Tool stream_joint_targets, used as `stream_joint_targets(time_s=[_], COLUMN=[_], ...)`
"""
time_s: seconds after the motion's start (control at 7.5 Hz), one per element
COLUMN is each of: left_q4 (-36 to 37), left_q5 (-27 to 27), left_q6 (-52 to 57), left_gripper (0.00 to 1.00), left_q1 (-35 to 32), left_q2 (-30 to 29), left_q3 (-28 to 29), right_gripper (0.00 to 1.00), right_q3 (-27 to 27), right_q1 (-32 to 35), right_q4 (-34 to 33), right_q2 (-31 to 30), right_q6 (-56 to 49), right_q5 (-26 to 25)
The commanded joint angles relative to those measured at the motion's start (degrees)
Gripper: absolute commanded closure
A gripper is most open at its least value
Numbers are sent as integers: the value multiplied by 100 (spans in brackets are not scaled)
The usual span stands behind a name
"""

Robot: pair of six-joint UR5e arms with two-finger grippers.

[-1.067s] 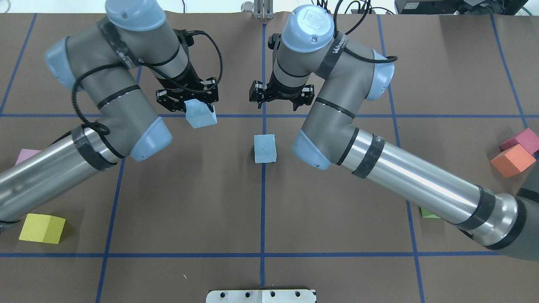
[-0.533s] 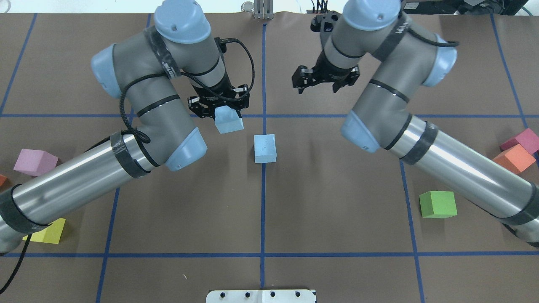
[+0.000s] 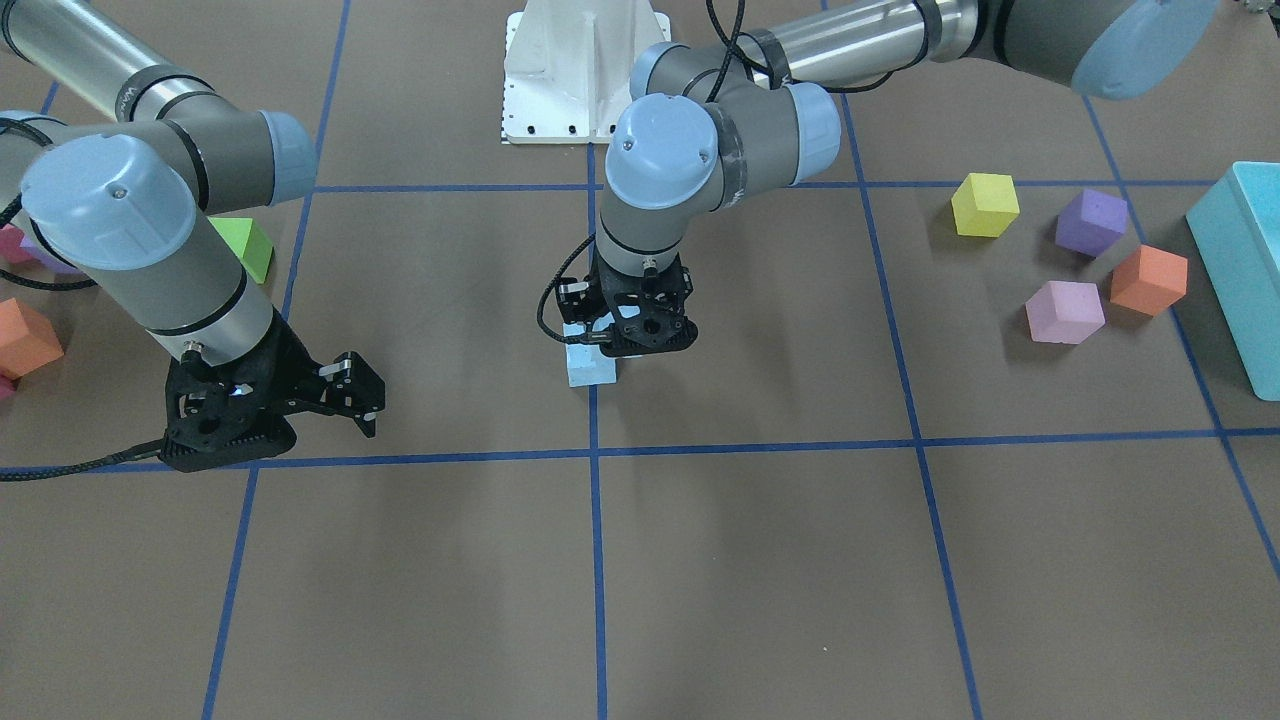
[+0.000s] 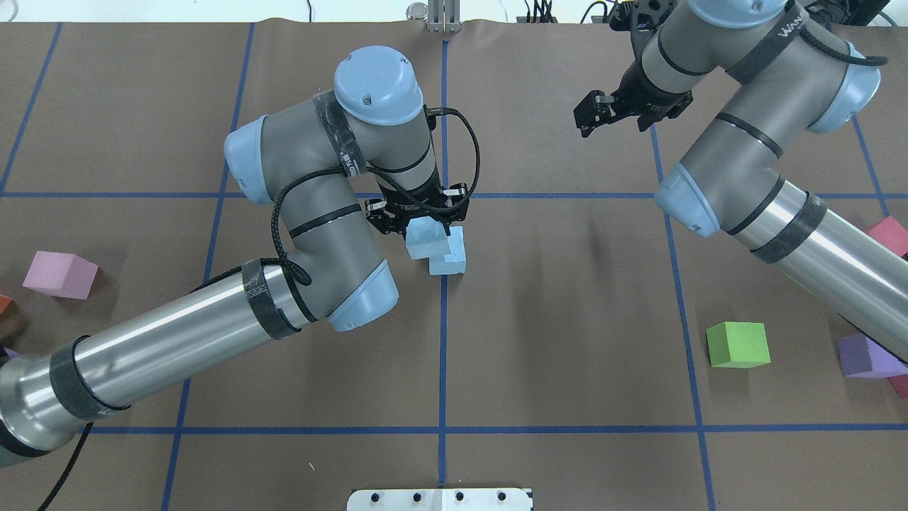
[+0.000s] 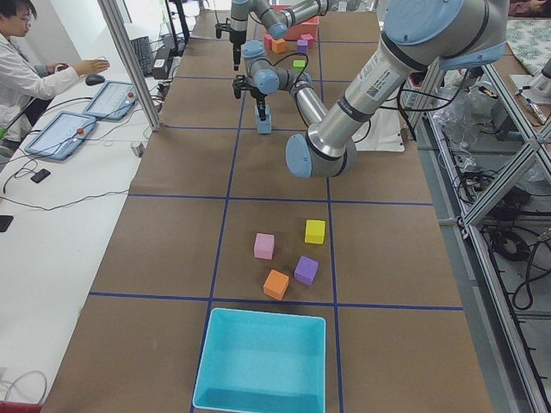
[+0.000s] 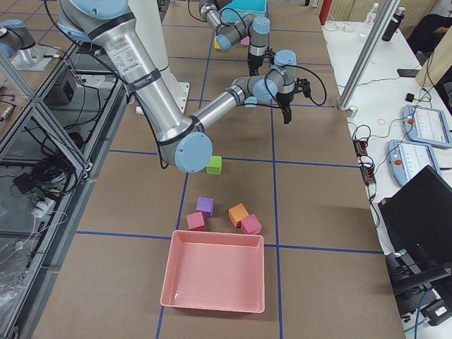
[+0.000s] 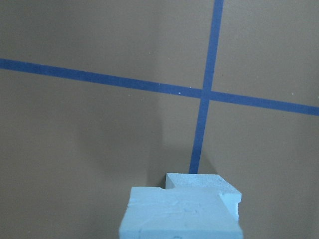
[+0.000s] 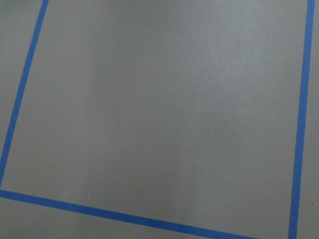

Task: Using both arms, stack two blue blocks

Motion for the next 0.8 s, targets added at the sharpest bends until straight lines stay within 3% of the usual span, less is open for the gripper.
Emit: stream_joint_targets(time_s=[0.0, 0.67], left_q4=[-40, -75], left_q5=[116, 117], left_q6=[-40, -40], left_gripper=[36, 33], left_q1=[110, 111], left_q2=[-146, -155], left_q3=[164, 174], right_gripper=[0, 0], right_q3=[49, 199], right_q1=[14, 14], right_q4=[6, 14], right_q2=[-100, -232], right_q6=[2, 2], right_q5=[-22, -30])
